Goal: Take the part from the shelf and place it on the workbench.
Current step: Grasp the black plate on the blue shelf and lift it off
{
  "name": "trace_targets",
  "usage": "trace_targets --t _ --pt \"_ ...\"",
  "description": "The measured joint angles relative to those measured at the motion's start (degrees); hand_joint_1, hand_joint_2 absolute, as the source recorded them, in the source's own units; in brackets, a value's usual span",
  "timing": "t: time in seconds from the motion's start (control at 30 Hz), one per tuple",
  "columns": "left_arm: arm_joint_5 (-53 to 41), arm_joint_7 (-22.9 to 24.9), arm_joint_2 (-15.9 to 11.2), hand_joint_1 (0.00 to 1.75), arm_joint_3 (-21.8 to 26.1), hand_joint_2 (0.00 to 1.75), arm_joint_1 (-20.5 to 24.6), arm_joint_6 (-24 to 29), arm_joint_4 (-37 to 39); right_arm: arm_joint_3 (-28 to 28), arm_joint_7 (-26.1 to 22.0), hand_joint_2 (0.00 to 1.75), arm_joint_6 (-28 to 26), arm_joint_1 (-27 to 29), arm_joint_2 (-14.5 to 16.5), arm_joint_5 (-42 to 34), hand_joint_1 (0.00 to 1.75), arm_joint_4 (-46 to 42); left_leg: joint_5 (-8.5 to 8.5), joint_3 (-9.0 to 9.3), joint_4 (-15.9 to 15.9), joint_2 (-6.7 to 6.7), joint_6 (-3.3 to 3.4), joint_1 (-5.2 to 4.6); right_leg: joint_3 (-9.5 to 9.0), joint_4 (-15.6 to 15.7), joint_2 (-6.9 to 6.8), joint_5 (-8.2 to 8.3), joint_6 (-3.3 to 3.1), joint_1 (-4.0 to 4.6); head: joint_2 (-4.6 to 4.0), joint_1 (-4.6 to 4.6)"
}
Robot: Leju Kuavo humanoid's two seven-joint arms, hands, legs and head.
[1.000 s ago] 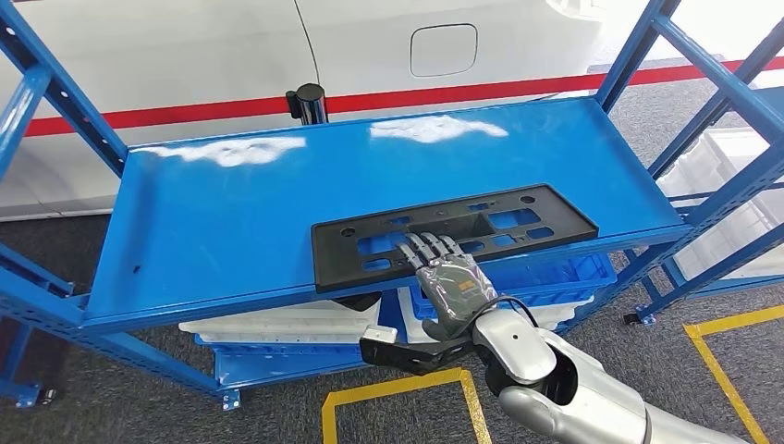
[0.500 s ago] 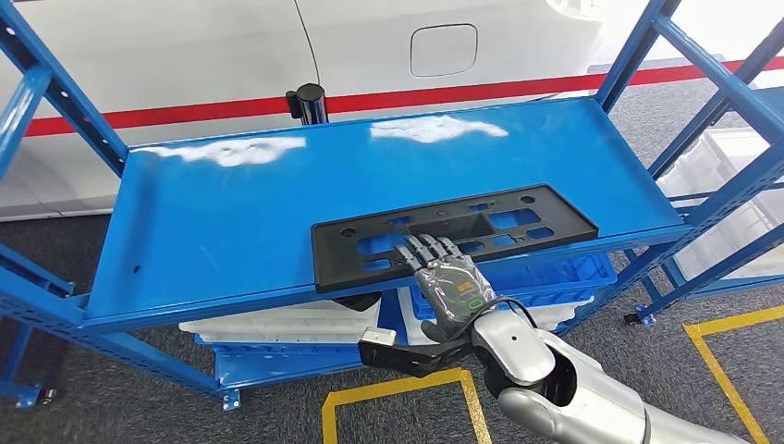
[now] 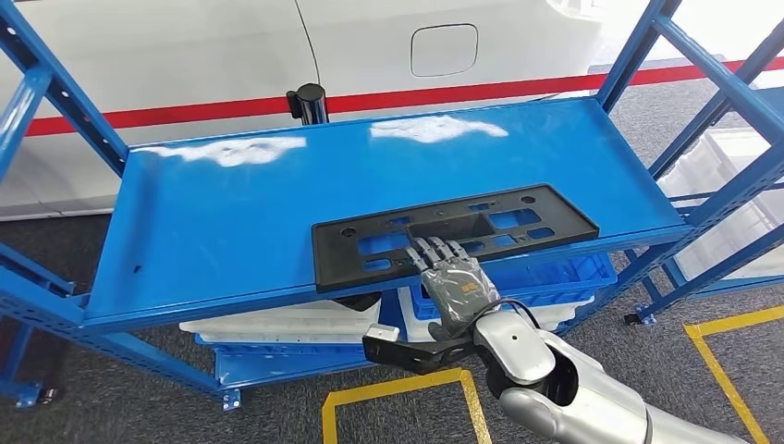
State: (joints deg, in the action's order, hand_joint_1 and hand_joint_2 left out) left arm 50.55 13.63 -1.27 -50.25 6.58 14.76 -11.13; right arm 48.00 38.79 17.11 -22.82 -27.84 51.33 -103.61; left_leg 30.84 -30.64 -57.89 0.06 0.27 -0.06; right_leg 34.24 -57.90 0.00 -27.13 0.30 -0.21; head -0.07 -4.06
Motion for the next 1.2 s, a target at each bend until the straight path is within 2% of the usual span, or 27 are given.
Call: trace_targets --t 1.2 --pt "0.38 0.03 -0.02 0.0 0.0 0.0 -0.01 0.21 0.0 -0.55 0.14 1.75 0.62 0.33 -0.6 0.24 0.0 -0.48 0.0 0.0 0.0 -0.13 0.0 0.0 -0.01 0.0 -0.05 0.0 0.0 0.0 0.0 0.08"
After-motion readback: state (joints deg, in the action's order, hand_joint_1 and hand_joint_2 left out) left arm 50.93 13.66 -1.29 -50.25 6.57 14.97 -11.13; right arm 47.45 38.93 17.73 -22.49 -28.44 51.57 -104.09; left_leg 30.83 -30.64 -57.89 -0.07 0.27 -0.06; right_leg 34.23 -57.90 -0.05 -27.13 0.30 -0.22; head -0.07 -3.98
